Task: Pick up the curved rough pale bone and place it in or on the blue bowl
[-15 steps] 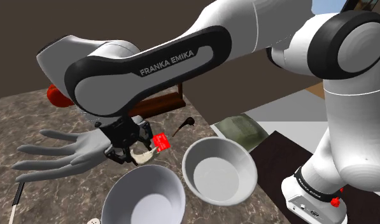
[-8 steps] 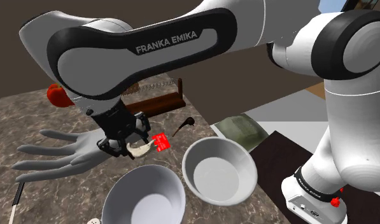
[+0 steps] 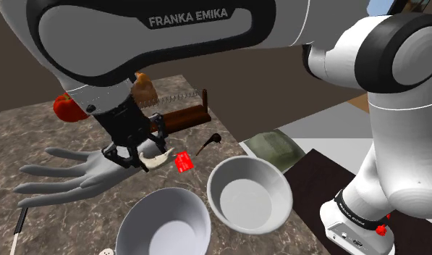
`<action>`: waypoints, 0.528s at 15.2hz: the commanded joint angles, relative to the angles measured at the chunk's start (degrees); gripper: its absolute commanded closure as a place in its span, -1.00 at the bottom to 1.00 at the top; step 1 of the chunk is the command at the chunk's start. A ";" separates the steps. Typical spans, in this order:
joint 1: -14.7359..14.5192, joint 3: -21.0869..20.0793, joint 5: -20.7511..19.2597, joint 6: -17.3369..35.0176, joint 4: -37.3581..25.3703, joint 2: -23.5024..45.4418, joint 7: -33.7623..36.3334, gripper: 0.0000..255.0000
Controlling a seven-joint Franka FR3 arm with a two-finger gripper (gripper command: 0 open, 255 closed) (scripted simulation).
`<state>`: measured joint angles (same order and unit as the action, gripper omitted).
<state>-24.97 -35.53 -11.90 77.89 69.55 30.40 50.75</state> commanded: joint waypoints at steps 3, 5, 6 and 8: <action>-0.94 0.03 -0.26 -3.55 -4.22 0.60 0.01 1.00; -1.56 0.07 -0.48 -5.43 -6.64 1.09 0.04 1.00; -1.91 0.10 -0.62 -6.41 -7.94 1.39 0.06 1.00; -2.71 0.19 -0.95 -8.45 -10.74 2.09 0.09 1.00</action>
<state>-27.26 -35.40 -12.66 70.59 60.35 32.08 50.84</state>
